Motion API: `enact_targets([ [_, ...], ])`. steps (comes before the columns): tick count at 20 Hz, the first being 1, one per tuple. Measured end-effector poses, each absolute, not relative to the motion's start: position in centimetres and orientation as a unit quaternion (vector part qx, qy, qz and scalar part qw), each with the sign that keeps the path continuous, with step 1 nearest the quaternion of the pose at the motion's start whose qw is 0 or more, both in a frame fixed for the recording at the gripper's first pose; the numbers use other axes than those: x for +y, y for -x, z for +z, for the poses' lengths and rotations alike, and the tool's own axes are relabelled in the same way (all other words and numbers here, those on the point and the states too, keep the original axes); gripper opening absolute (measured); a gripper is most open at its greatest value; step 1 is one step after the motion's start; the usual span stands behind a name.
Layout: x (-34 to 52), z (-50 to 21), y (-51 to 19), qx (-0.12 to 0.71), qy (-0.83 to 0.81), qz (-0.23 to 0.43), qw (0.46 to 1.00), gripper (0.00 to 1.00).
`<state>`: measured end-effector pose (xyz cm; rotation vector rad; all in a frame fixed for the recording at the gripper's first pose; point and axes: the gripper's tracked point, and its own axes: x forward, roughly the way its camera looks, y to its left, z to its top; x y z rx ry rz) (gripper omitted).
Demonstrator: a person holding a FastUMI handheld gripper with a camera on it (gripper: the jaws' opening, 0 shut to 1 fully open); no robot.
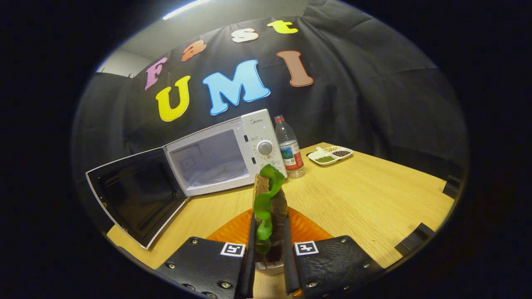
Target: Open the microwave, put the food inside, and close the microwave door.
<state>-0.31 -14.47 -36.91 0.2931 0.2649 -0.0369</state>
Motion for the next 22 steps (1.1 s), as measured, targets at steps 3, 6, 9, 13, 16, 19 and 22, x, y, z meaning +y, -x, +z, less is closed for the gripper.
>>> enact_targets([
  [3, -13.6, -34.5, 0.2, 0.110, -0.110, -0.022, 0.988, 0.29],
  [6, -11.7, -31.9, -0.6, 0.089, -0.076, -0.014, 0.993, 0.29],
  [9, -8.9, -29.5, -2.2, 0.075, -0.042, 0.002, 0.996, 0.29],
  [13, -4.5, -27.4, -5.4, 0.059, -0.023, 0.023, 0.998, 0.29],
  [16, -2.1, -26.9, -8.3, 0.046, -0.002, 0.027, 0.999, 0.29],
  [19, 0.5, -27.8, -11.3, 0.054, -0.004, 0.039, 0.998, 0.29],
  [22, 2.4, -28.2, -14.6, 0.053, -0.006, 0.041, 0.998, 0.29],
])
